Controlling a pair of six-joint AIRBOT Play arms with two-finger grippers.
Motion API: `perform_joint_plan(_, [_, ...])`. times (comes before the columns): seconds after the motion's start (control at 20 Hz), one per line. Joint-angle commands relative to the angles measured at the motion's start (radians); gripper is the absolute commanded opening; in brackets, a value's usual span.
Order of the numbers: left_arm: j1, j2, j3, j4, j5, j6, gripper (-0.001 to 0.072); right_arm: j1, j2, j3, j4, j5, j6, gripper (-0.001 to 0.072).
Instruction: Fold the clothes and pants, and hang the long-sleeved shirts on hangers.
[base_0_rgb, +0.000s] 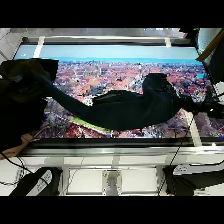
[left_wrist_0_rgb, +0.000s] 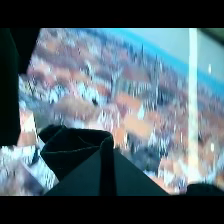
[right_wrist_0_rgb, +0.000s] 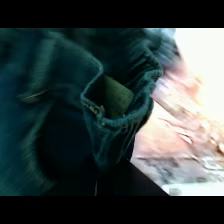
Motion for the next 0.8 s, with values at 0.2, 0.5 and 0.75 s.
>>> perform_joint_plan(0.2, [0.085, 0.075, 0.163, 0.095, -0.133, -0.022, 0.0017, -0.186, 0.299, 0.286, -0.122, 0.29, 0.031, 0.0058])
perform_joint_plan(0.5, [0.132, 0.348, -0.254, 0.491, -0.397, -0.102, 0.0016, -0.433, 0.523, -0.081, -0.285, 0.282, 0.026, 0.0058])
perform_joint_plan(0.75, [0.155, 0.489, -0.619, 0.503, -0.365, -0.101, 0.0016, -0.6, 0.542, -0.311, -0.551, 0.254, 0.069, 0.0058])
